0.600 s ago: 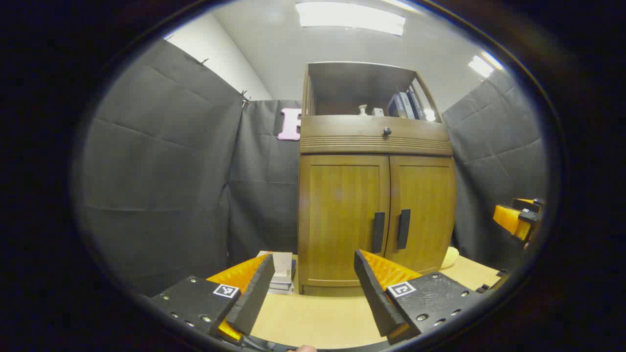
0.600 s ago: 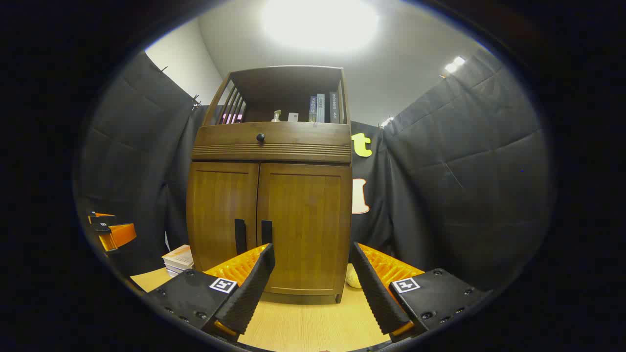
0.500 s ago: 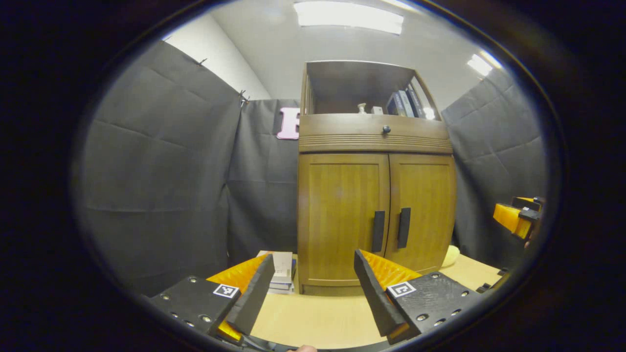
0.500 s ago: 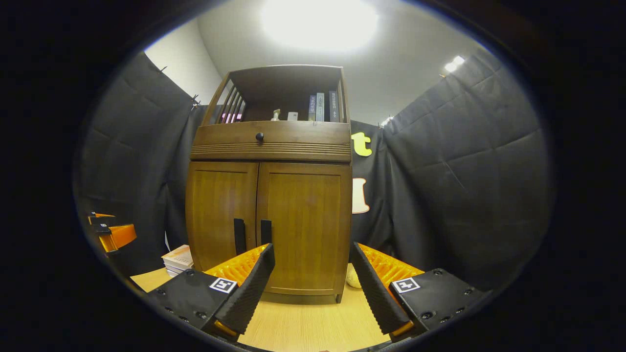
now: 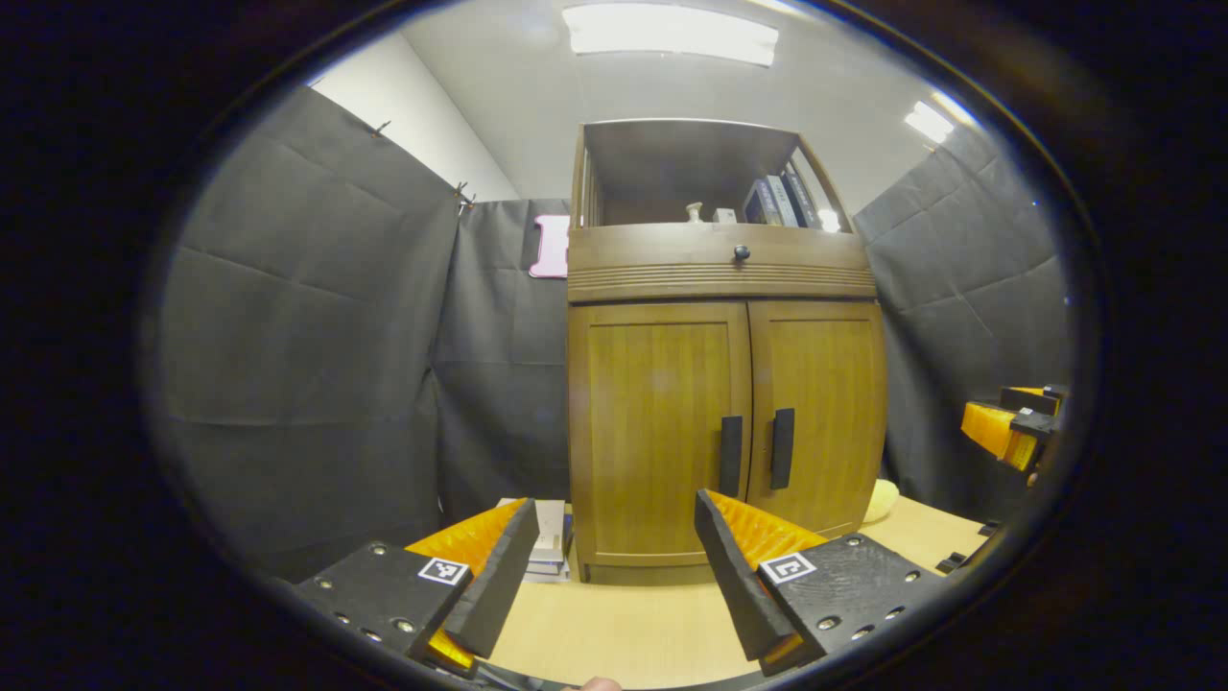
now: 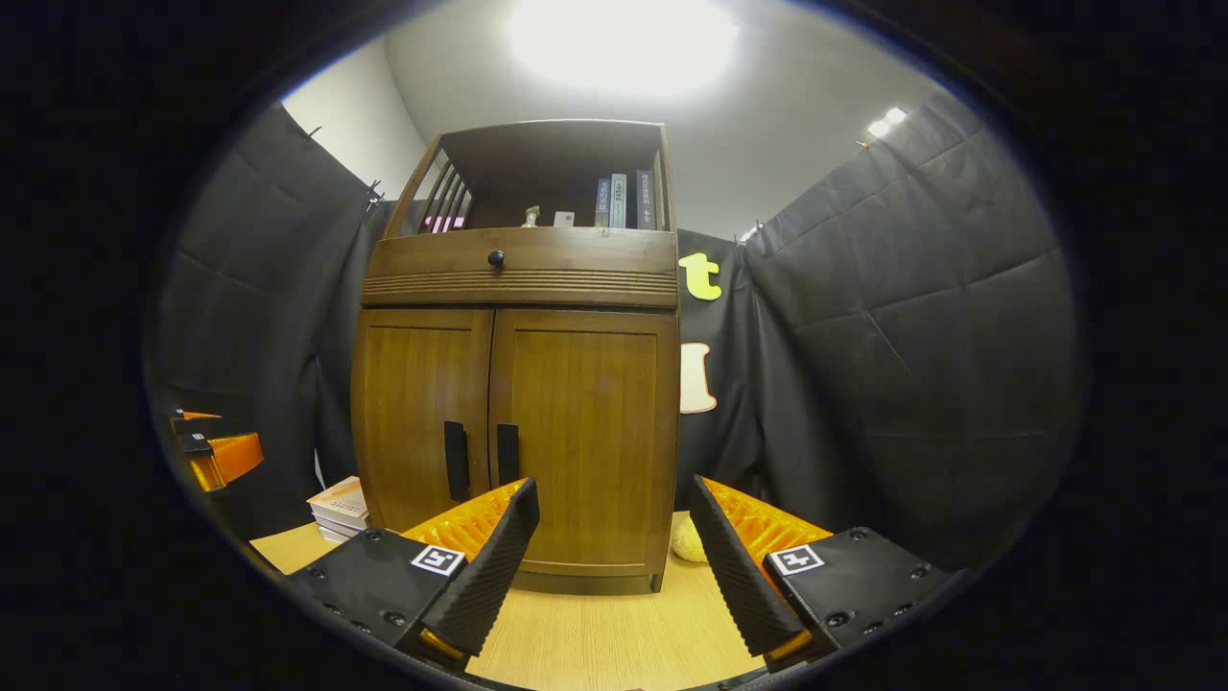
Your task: Open the right door of the double-door shoe cabinet with the right hand, and open the left door with the left hand.
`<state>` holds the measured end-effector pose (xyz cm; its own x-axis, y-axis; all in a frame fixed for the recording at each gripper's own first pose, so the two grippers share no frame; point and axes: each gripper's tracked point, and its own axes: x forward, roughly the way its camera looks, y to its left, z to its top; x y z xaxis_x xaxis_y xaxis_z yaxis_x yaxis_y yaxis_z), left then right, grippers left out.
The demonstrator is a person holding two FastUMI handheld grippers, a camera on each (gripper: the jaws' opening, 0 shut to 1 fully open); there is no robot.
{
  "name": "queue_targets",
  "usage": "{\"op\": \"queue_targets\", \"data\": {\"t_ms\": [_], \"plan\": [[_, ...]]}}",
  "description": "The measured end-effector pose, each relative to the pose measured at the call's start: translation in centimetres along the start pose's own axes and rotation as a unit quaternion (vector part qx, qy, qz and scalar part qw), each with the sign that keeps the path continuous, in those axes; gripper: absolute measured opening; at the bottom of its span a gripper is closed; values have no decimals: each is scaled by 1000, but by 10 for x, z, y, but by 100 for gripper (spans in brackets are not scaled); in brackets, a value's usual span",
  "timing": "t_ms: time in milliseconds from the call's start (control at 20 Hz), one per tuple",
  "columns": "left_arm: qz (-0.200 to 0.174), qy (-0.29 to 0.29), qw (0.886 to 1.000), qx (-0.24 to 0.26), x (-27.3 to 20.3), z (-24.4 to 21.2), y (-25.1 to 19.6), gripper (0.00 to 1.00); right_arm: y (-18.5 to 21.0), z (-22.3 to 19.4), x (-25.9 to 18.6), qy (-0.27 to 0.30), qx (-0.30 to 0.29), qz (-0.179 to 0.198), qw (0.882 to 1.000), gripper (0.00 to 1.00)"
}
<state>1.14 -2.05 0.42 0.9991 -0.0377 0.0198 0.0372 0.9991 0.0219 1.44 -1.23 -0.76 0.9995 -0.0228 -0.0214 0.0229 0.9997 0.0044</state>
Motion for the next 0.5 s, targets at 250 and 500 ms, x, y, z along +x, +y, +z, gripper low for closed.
{"op": "queue_targets", "data": {"t_ms": [250, 500], "plan": [[-4, -5, 1000, 0, -3, 3, -6, 94, 1, 2, 9, 0, 2, -3, 1000, 99], [1, -14, 1000, 5, -1, 8, -5, 94, 19, 8, 44, -2, 5, 12, 1000, 99]]}}
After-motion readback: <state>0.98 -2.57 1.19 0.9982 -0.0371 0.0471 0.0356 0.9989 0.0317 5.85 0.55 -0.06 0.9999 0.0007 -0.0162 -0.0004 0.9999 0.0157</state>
